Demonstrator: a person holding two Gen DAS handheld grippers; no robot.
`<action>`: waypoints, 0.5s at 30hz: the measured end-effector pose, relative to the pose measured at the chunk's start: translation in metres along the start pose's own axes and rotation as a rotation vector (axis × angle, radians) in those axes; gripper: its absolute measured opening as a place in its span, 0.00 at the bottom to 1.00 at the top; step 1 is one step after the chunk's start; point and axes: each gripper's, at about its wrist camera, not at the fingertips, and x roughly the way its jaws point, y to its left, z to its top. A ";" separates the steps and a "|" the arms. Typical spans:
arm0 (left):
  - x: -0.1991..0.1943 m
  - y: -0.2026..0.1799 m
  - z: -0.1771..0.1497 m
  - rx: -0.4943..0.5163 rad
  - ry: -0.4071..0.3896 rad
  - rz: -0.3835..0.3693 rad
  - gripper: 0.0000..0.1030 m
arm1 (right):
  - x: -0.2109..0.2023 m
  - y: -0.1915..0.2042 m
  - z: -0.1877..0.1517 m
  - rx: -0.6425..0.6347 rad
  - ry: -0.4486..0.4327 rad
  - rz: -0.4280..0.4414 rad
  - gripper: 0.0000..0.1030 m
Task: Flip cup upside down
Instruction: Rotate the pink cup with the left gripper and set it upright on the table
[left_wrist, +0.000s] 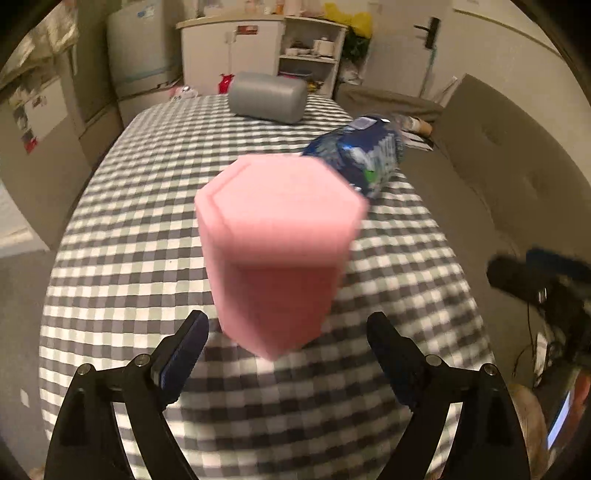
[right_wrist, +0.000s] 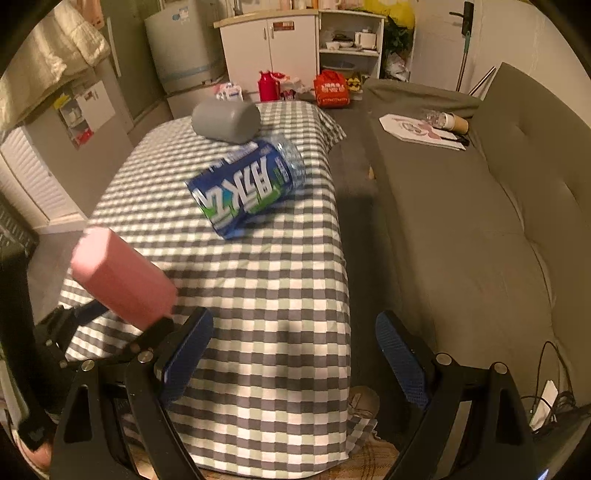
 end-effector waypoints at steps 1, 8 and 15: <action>-0.006 -0.004 -0.001 0.022 -0.004 -0.002 0.87 | -0.007 0.001 0.001 -0.002 -0.013 0.002 0.87; -0.074 0.001 -0.008 0.037 -0.120 0.007 0.88 | -0.065 0.008 0.002 -0.012 -0.149 0.019 0.87; -0.137 0.019 -0.007 -0.044 -0.275 0.037 0.88 | -0.112 0.025 -0.017 -0.044 -0.284 0.048 0.89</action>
